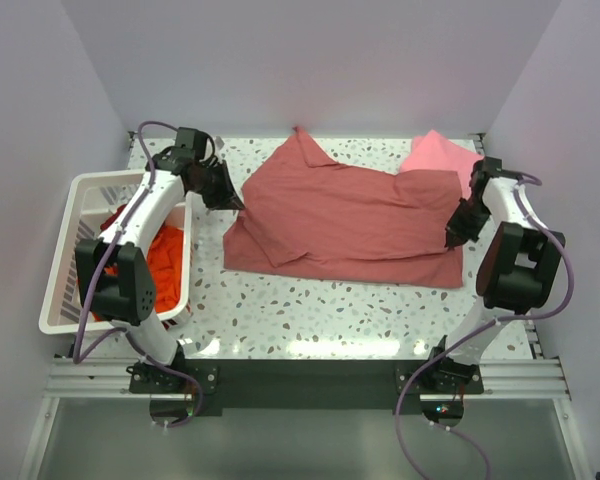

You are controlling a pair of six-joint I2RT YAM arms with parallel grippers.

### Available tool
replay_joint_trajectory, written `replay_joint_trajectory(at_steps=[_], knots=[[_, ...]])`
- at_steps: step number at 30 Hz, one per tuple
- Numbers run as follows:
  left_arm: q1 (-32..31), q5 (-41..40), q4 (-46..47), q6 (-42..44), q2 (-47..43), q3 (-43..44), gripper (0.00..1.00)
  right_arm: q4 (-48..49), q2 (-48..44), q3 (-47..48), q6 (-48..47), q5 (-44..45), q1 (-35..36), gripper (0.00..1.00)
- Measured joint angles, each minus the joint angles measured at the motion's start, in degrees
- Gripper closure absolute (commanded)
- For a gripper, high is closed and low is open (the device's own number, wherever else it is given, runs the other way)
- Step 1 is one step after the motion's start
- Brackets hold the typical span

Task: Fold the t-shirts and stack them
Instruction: Fold the tshirt

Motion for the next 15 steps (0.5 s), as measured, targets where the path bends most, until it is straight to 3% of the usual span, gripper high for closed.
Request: replay_joint_trajectory(at_steps=[15], knots=[[2.4,3.7,2.4,-0.1,5.3,3.8,1.0,-1.4,3.8,5.6,-0.5,2.6,-2.3,1.0]])
